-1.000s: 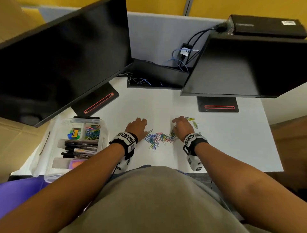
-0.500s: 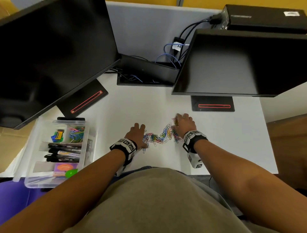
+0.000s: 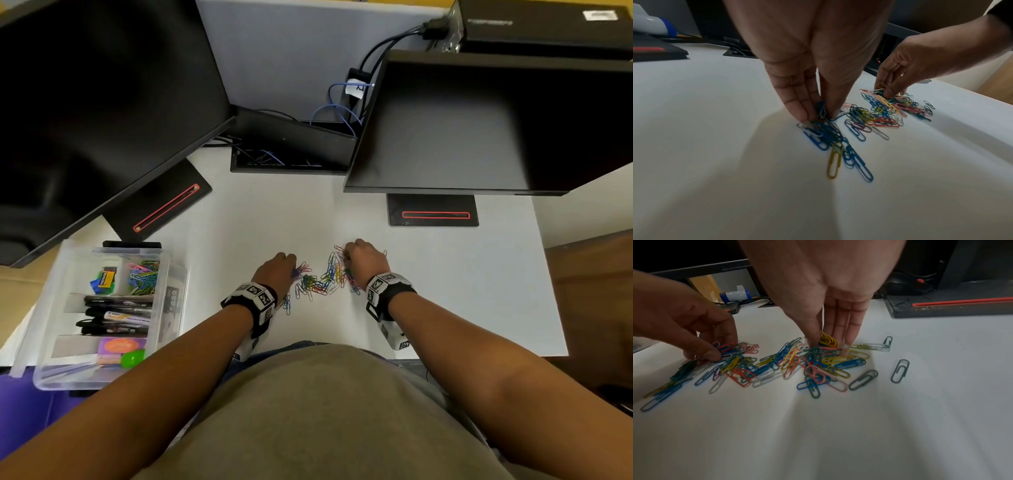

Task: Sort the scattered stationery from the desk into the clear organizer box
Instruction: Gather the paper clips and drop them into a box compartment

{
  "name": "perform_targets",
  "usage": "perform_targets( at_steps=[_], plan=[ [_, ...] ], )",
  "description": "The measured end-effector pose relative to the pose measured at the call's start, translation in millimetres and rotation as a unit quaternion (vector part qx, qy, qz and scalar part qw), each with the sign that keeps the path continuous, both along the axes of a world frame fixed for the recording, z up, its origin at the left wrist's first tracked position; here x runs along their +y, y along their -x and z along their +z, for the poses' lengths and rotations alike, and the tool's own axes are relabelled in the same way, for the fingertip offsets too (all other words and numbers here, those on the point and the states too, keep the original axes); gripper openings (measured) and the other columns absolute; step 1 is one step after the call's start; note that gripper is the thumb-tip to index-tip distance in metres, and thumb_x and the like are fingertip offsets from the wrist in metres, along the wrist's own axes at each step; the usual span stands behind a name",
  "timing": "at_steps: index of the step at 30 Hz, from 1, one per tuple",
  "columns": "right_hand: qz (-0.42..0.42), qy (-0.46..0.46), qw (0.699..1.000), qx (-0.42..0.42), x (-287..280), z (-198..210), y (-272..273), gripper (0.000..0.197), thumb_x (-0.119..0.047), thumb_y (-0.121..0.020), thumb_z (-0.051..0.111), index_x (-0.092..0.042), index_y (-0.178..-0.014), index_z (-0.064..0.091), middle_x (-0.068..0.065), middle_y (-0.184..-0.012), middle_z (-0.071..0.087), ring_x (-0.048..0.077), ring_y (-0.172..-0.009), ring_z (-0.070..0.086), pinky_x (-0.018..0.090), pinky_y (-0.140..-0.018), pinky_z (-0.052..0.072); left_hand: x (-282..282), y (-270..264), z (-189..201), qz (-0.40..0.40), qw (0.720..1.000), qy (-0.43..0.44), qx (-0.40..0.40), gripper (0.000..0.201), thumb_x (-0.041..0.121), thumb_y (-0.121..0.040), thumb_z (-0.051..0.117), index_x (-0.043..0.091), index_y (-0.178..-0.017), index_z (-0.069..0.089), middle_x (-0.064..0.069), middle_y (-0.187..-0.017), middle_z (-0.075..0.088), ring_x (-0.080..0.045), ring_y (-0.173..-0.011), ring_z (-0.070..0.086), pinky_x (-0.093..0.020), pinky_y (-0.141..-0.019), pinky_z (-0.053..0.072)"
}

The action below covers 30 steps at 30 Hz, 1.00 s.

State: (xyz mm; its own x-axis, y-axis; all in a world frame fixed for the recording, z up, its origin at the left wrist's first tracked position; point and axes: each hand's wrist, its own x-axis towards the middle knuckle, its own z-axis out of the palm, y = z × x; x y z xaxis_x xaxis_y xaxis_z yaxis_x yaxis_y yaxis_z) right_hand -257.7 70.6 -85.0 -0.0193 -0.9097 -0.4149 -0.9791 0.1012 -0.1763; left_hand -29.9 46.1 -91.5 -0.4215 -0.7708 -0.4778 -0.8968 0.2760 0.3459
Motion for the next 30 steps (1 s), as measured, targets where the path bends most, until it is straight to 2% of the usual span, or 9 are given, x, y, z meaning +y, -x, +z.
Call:
perform_targets(
  at_steps=[8,12,17,21,30],
  plan=[
    [-0.003,0.026,1.000,-0.011,1.6,-1.0,5.2,0.020,-0.009,-0.088,0.057,-0.014,-0.106,0.065,0.006,-0.104,0.063,0.027,-0.096,0.062,0.032,-0.071,0.046,-4.1,0.5,-2.9,0.013,0.999,0.034,-0.002,0.015,0.025,-0.098,0.050,0.016,-0.106,0.059,-0.004,-0.104,0.059,-0.025,-0.092,0.057,-0.029,-0.073,0.039],
    [-0.013,0.033,0.999,-0.031,-0.9,2.4,5.5,0.017,-0.012,-0.092,0.053,-0.013,-0.104,0.065,0.007,-0.104,0.064,0.029,-0.096,0.062,0.033,-0.073,0.046,-6.0,2.9,0.6,0.018,0.999,0.047,-0.004,0.015,0.024,-0.098,0.051,0.015,-0.105,0.062,-0.004,-0.103,0.062,-0.024,-0.090,0.059,-0.029,-0.071,0.040],
    [-0.042,0.046,0.996,-0.061,-3.0,5.6,3.3,0.020,-0.015,-0.094,0.054,-0.015,-0.112,0.064,0.006,-0.108,0.067,0.028,-0.097,0.063,0.035,-0.078,0.049,-7.8,2.1,7.3,0.035,0.998,0.052,0.002,0.014,0.023,-0.097,0.053,0.016,-0.104,0.063,-0.004,-0.103,0.063,-0.023,-0.090,0.060,-0.028,-0.070,0.040],
    [-0.051,0.055,0.994,-0.074,-4.8,10.4,1.8,0.021,-0.013,-0.094,0.054,-0.014,-0.112,0.065,0.008,-0.108,0.067,0.029,-0.097,0.063,0.036,-0.080,0.051,-9.2,-1.0,13.4,0.053,0.997,0.053,0.019,0.013,0.020,-0.096,0.055,0.015,-0.104,0.064,-0.004,-0.102,0.064,-0.023,-0.090,0.060,-0.030,-0.073,0.045],
    [-0.065,0.062,0.992,-0.090,-9.6,26.9,-7.5,0.021,-0.009,-0.093,0.053,-0.013,-0.108,0.066,0.009,-0.107,0.068,0.029,-0.096,0.063,0.031,-0.076,0.047,-9.5,-7.3,26.2,0.071,0.996,0.053,0.032,0.014,0.020,-0.097,0.055,0.014,-0.105,0.065,-0.005,-0.103,0.065,-0.024,-0.090,0.061,-0.033,-0.075,0.049]
  ],
)
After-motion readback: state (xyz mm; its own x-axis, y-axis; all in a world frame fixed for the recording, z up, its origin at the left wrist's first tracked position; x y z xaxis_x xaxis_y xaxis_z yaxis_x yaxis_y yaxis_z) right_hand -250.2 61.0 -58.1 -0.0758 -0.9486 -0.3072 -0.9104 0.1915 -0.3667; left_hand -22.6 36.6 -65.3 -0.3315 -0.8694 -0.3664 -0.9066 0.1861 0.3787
